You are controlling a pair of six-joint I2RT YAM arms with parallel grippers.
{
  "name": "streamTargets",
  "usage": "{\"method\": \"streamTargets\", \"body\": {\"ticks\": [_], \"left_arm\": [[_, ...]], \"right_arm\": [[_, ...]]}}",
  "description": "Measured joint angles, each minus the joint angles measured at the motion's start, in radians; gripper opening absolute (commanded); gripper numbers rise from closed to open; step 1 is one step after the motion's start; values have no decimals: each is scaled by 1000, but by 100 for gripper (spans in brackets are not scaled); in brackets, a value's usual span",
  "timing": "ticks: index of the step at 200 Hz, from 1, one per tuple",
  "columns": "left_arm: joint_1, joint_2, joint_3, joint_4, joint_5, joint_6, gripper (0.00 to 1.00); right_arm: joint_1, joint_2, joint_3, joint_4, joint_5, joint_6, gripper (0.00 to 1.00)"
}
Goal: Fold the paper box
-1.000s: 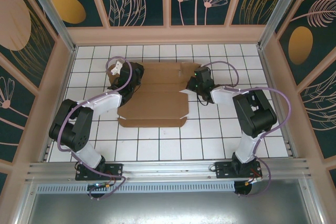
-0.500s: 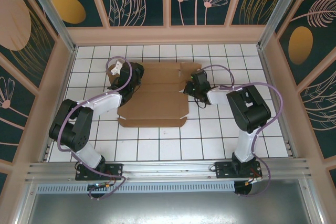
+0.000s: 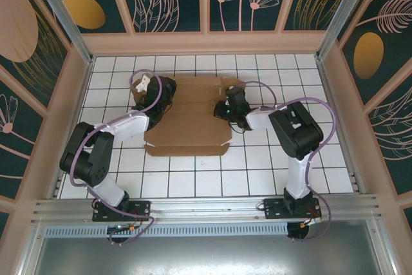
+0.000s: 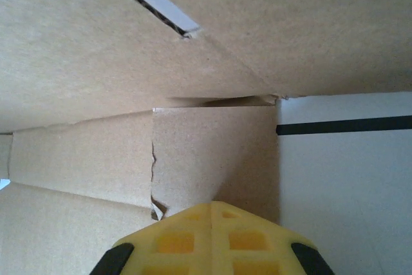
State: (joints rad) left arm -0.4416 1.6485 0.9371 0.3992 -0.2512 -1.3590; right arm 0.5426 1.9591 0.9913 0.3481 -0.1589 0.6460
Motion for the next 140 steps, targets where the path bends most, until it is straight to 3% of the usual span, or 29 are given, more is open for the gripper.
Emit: {"method": "streamTargets", "body": {"ticks": [24, 55, 79, 103, 140], "left_arm": [[0, 0, 0, -3, -1, -1, 0], [0, -2, 0, -3, 0, -8, 0], [0, -12, -2, -15, -1, -8, 0], [0, -13, -2, -18, -1, -8, 0], [0, -14, -2, -19, -1, -8, 0]], "right_arm": [[0, 0, 9, -10, 0, -9, 0], [0, -65, -18, -23, 3, -55, 11], [0, -232, -113, -22, 13, -114, 13], [-11, -406, -205, -14, 32, -168, 8], [-88, -676, -378, 4, 212, -233, 5]]}}
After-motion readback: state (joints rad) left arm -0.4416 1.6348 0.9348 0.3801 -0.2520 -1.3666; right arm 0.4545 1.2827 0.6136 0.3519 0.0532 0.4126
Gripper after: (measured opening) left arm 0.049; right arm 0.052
